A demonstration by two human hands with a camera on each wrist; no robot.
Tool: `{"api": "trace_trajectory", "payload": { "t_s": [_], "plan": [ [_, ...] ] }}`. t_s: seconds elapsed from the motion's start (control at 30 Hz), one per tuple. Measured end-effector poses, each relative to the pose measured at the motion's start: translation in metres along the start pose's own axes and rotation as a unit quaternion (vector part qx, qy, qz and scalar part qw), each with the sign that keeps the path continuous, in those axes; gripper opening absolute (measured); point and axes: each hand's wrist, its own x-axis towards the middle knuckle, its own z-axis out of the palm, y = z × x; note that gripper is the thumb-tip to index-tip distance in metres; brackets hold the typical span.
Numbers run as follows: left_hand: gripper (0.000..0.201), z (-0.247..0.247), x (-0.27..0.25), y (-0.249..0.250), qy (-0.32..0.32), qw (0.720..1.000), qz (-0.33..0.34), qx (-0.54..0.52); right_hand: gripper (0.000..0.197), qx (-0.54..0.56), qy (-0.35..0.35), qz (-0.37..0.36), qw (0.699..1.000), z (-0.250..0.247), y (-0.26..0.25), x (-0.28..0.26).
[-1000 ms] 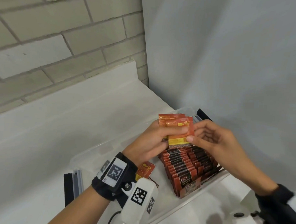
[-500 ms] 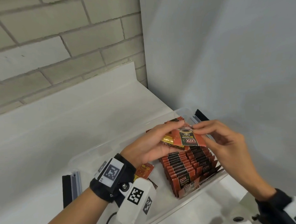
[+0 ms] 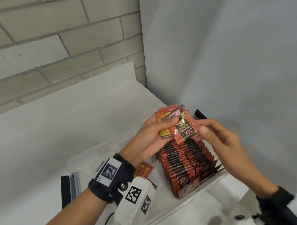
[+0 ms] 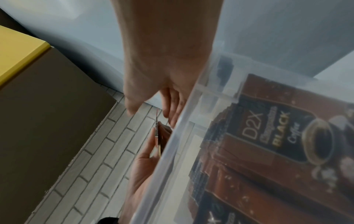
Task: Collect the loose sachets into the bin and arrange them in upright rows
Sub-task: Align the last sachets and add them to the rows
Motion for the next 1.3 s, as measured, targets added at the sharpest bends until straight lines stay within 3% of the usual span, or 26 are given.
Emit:
{"api": "trace_trajectory", "payload": {
  "t_s": [0.1,0.27,0.47,0.6,0.7,0.8,0.9,1.0,1.1,1.3],
  "plan": [
    [0.052,0.000,0.000,-0.001,-0.011,1.000,0.016,-0.008,0.041,-0.031,-0.037,0.041,0.998,0.002,0.002,0.003],
    [0.054,-0.002,0.000,-0.002,-0.018,1.000,0.019,-0.003,0.018,0.000,0.015,0.021,1.000,0.004,0.001,0.004],
    [0.027,-0.005,0.000,0.000,-0.042,0.999,0.009,-0.028,0.019,0.034,0.056,0.002,0.998,-0.001,0.000,0.002],
    [0.021,-0.008,0.002,0.001,-0.011,0.999,0.009,-0.037,0.015,-0.003,0.051,-0.006,0.999,-0.018,-0.013,0.002],
    [0.011,-0.008,0.002,0.001,-0.002,0.999,0.013,-0.033,0.020,-0.139,-0.070,-0.041,0.987,-0.039,-0.022,0.000],
    [0.013,-0.007,0.001,0.001,-0.006,0.999,0.011,-0.037,0.021,-0.244,-0.218,-0.058,0.943,-0.048,-0.025,-0.002],
    [0.021,-0.005,0.001,0.002,-0.003,1.000,0.007,-0.030,0.020,-0.284,-0.305,-0.071,0.906,-0.043,-0.024,-0.002],
    [0.023,-0.004,0.000,0.002,0.006,1.000,0.007,-0.026,0.019,-0.340,-0.363,-0.110,0.861,-0.031,-0.013,-0.001],
    [0.015,-0.003,0.000,0.003,0.014,1.000,0.008,-0.015,0.020,-0.387,-0.390,-0.098,0.830,-0.022,0.000,0.000],
    [0.014,-0.005,0.000,0.002,0.017,1.000,0.010,0.007,0.005,-0.419,-0.406,-0.050,0.810,-0.011,0.000,0.003]
  ]
}}
